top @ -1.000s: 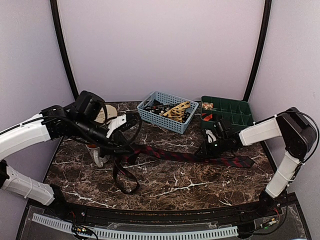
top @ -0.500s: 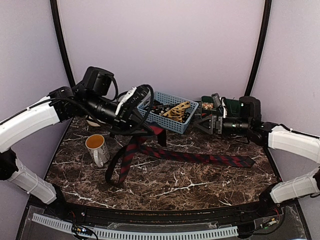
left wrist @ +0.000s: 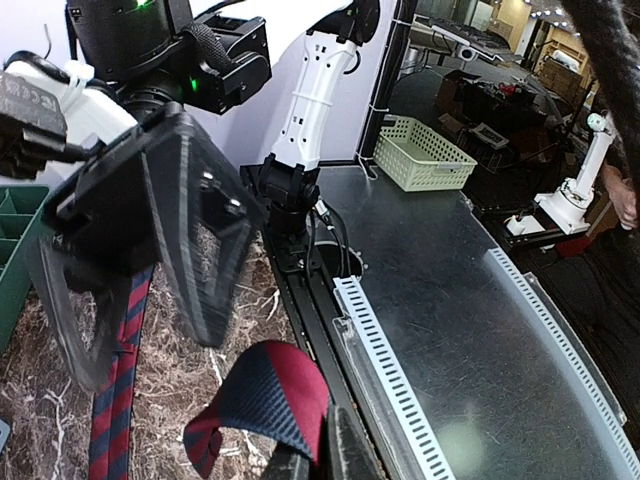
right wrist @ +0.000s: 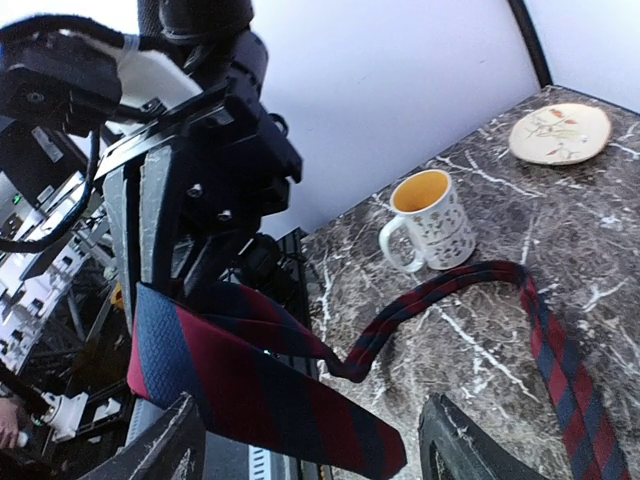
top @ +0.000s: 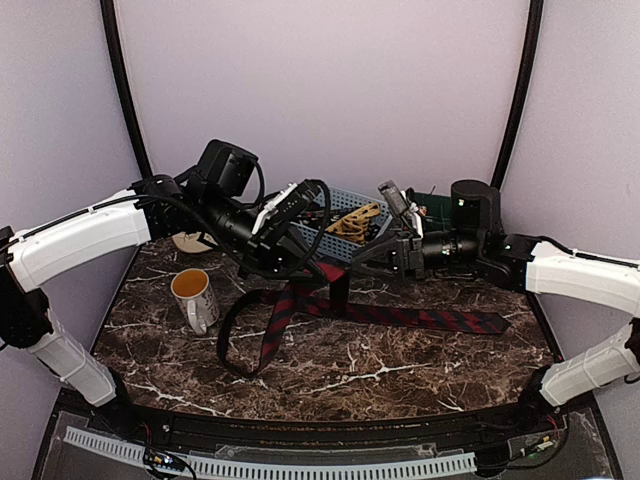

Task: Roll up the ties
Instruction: Flatten out the tie at the center of the board.

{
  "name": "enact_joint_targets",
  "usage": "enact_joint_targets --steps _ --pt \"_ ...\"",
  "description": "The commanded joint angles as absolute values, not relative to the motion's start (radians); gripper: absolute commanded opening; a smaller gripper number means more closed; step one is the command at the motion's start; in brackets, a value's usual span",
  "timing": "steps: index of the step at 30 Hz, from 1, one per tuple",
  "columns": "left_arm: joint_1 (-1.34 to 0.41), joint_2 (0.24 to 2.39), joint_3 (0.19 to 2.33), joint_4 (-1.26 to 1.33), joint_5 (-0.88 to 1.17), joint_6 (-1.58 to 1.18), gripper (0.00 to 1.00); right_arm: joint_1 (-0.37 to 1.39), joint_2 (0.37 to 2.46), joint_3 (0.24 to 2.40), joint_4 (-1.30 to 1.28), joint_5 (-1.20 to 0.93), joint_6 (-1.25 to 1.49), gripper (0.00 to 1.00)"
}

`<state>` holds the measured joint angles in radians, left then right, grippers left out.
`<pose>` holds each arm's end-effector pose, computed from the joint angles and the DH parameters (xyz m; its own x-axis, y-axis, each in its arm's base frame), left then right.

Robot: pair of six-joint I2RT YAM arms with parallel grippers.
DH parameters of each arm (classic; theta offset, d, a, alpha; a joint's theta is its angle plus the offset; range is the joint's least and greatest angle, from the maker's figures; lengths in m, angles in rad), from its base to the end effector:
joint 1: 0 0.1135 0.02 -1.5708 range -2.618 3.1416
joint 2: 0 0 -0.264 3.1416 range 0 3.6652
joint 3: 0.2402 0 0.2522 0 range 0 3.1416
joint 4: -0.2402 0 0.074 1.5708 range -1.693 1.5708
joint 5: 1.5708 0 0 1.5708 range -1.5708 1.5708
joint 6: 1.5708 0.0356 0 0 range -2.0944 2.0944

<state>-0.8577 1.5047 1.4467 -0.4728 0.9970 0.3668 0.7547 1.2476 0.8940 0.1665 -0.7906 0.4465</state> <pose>0.1940 -0.2700 0.3754 0.0080 0.2883 -0.9575 0.9443 -0.3172 -0.0876 0.1896 0.2130 0.3169 -0.5500 -0.1002 -0.8291 -0.8350 0.0857 0.5435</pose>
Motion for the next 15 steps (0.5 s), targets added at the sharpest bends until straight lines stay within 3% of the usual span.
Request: enact_joint_targets --steps 1,6,8,12,15 --pt "-0.864 1.517 1.482 -0.462 1.009 0.379 0.07 0.822 1.297 0.977 0.212 -0.865 0.464 0.74" --pt "-0.864 1.528 1.489 -0.464 0.979 0.368 0.07 0.89 1.343 1.03 0.205 -0.847 0.466 0.71" --pt "-0.862 1.536 1.5 -0.473 0.975 0.364 0.07 0.9 1.359 1.04 0.204 -0.835 0.467 0.56" --pt "-0.86 1.533 1.503 -0.483 0.956 0.359 0.06 0.9 1.346 1.055 0.138 -0.753 0.428 0.03" --pt "-0.851 1.512 1.472 -0.451 0.934 0.338 0.06 0.895 1.318 1.051 0.101 -0.692 0.406 0.0"
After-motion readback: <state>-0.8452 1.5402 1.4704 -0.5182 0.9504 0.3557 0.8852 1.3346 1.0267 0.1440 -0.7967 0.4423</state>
